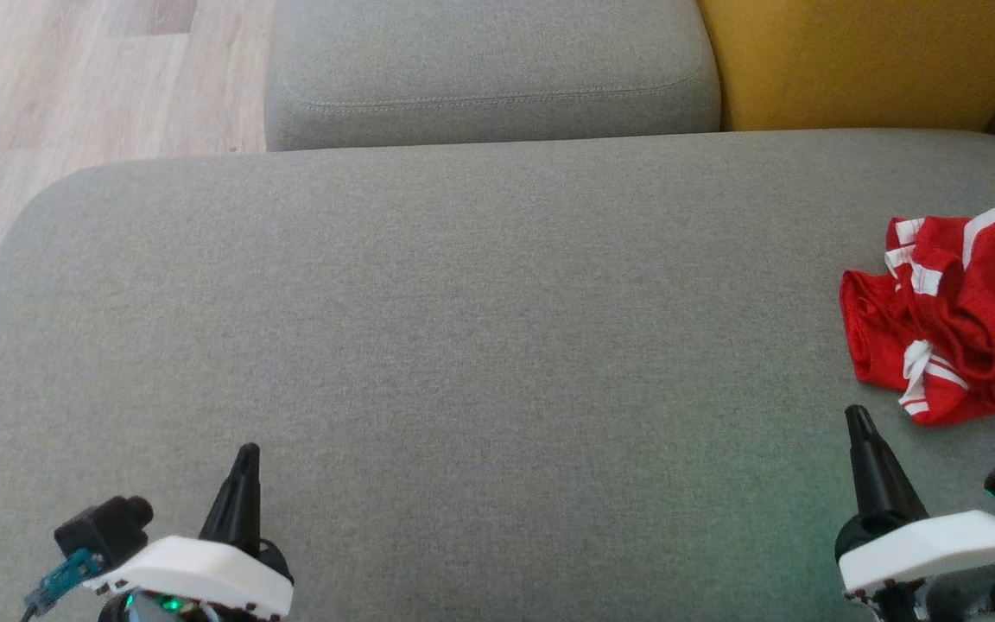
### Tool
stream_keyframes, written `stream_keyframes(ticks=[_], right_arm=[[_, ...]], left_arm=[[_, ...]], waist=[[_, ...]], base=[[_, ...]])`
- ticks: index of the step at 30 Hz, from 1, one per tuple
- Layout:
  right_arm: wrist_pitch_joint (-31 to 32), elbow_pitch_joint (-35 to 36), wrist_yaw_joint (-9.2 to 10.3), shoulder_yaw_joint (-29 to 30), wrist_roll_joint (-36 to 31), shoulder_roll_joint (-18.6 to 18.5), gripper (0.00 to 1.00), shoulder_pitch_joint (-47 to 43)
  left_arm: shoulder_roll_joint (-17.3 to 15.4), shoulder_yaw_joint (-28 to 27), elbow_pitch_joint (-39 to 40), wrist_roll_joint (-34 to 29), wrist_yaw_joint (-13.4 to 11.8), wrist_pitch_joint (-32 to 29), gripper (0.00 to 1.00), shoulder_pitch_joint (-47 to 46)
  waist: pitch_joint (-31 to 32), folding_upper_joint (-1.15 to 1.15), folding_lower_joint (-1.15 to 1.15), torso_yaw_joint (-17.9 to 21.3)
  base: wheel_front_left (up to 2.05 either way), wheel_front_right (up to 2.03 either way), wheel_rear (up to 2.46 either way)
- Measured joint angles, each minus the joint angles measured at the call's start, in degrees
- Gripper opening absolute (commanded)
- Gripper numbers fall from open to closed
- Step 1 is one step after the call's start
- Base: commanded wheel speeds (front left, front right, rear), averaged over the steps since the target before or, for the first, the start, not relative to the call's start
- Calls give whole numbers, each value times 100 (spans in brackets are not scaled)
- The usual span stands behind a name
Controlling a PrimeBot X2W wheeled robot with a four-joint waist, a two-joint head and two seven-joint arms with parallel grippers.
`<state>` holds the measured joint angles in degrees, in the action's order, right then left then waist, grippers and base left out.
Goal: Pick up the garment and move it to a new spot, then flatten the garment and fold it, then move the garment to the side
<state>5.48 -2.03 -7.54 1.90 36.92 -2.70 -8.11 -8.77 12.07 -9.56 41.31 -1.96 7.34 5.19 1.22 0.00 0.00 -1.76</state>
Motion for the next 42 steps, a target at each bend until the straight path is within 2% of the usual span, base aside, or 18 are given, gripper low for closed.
stream_keyframes(ticks=[42], right_arm=[[-43, -644, 0, 156, 2713, -20, 0, 535]], left_arm=[[224, -701, -287, 2498, 411, -582, 0, -364]], waist=[[-68, 0, 0, 85]], base=[[0, 0, 0]])
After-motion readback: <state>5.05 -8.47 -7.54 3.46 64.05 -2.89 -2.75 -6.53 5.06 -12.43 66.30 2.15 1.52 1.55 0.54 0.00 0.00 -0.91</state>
